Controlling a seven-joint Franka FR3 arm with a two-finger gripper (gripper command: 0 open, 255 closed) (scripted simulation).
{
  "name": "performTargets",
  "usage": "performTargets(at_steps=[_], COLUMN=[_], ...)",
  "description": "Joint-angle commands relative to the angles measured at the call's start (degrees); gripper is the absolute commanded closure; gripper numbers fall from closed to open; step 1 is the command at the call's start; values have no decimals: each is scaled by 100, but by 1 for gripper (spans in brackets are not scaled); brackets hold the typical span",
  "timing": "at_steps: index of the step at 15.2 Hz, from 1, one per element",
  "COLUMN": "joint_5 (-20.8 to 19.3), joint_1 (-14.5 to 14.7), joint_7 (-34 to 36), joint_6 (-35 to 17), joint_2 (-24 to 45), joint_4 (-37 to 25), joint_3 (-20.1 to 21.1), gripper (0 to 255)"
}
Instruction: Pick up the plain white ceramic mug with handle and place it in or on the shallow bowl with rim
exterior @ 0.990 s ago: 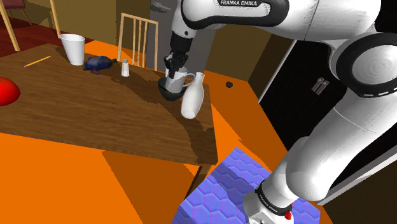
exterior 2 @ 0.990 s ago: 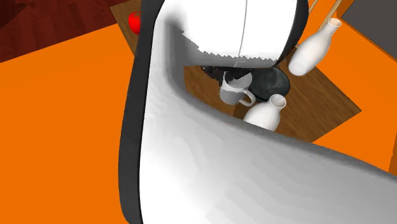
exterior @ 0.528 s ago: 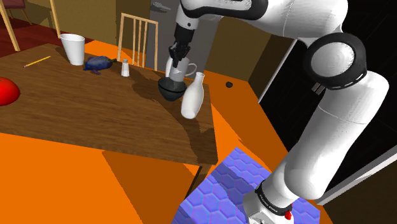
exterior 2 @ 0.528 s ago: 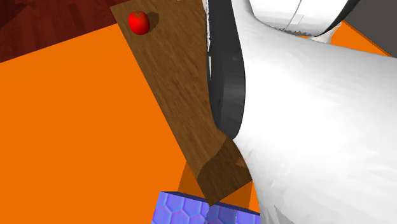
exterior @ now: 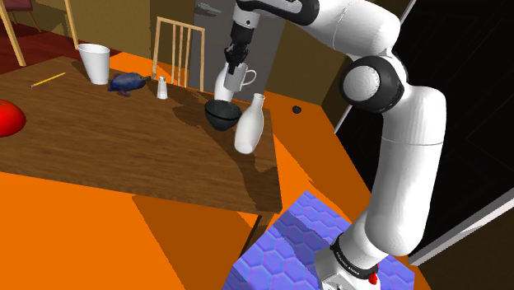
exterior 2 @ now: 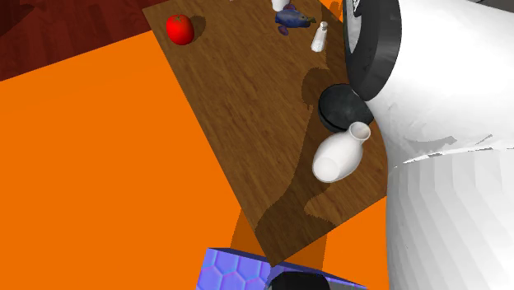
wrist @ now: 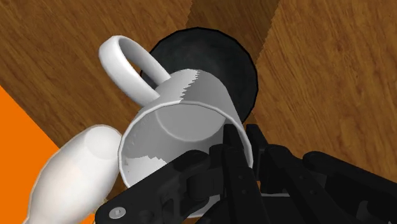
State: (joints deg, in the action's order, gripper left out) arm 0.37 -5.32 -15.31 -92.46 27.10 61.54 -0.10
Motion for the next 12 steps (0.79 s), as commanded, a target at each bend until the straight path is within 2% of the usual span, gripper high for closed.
performTargets(at_steps=[1, 12], joint_5=[9, 9], joint_1=[-40, -37], joint_7=[-53, -59], joint_6=[47, -955], joint_2=[165, -87], joint_4=[-213, 1040], joint_3=[-11, -11], gripper=[255, 255])
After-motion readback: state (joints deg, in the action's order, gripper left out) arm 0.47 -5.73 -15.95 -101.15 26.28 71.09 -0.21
